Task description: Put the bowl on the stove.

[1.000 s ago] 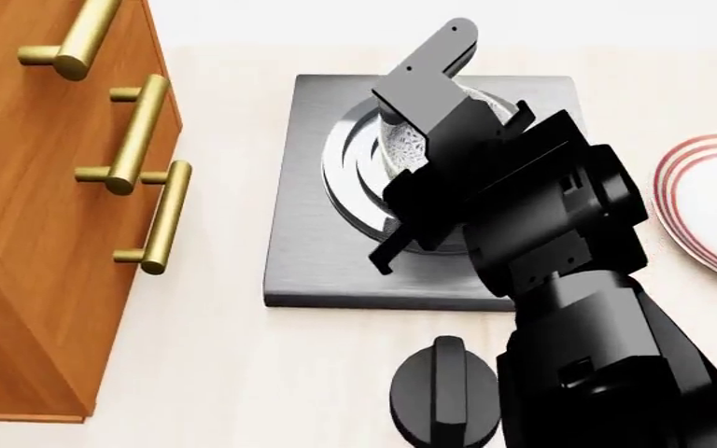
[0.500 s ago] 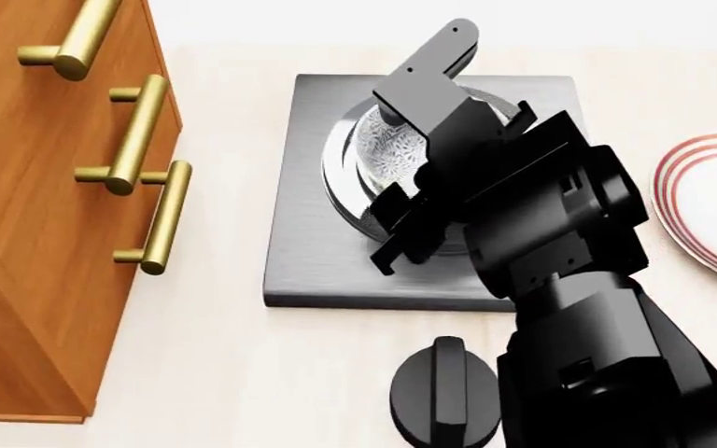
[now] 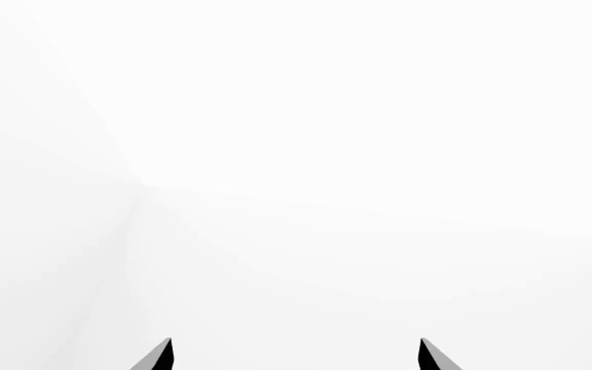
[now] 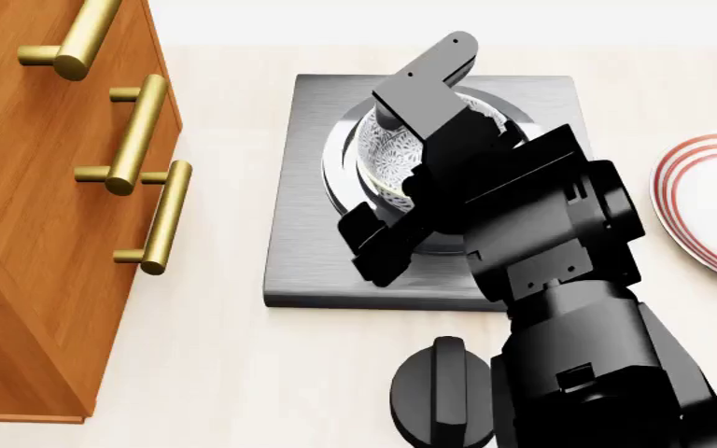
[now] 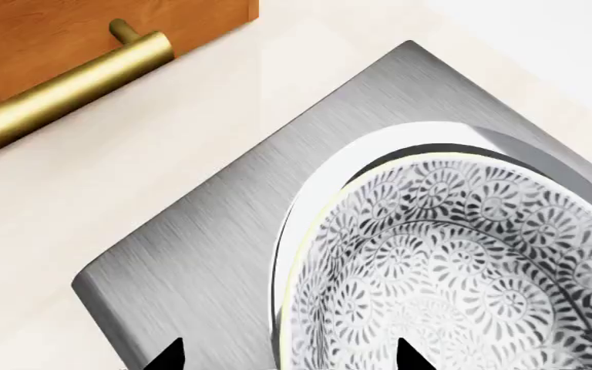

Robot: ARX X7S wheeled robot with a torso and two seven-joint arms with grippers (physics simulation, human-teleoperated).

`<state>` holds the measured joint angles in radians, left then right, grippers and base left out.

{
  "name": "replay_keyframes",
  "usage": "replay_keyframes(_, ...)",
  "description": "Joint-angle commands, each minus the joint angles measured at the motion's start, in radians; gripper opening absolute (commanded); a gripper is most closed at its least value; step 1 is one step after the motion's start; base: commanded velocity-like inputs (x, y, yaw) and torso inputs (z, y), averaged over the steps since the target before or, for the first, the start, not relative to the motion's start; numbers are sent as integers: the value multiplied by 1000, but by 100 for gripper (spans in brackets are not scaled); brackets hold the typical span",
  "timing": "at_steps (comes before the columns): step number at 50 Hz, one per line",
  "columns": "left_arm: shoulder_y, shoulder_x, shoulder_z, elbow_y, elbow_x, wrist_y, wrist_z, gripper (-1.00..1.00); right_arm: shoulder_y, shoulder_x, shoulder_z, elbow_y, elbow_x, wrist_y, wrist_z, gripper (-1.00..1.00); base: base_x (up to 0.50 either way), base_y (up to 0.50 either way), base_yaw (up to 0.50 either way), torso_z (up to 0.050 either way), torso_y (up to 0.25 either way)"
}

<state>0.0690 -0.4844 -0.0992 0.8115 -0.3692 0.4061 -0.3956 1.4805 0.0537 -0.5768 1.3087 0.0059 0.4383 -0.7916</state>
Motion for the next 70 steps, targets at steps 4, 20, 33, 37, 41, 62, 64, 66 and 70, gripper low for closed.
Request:
replay_keyframes(4,-2,0,-1,-6,2,-5,-9,100,-21,-1,132,0,2,-65,-88,100,0,0,0,0,0)
replay_keyframes(20,0,2,7,-8,8,0,-8,100,-23,39,235,0,20,-233,-36,100,0,0,0,0,0)
replay_keyframes(33,-6,6,26,-14,16,-1,-7,100,-70,48,406,-15,143,-367,-24,100,0,0,0,0,0)
replay_keyframes(37,-8,5,30,-14,16,-3,-6,100,-183,53,454,-217,204,-300,-8,100,0,0,0,0,0)
replay_keyframes(41,-6,4,28,-14,12,1,-6,100,-304,53,538,-429,287,-274,56,100,0,0,0,0,0)
replay_keyframes(62,-4,-6,27,-11,11,-4,-9,100,-573,43,813,-902,588,-208,181,100,0,0,0,0,0)
replay_keyframes(64,-5,-6,28,-12,18,-10,-12,100,-581,36,845,-914,617,-222,192,100,0,0,0,0,0)
replay_keyframes(66,-6,-5,29,-11,24,-14,-13,100,-583,32,861,-915,630,-234,201,100,0,0,0,0,0)
replay_keyframes(70,-7,-3,30,-12,34,-17,-16,100,-591,27,891,-929,673,-235,208,100,0,0,0,0,0)
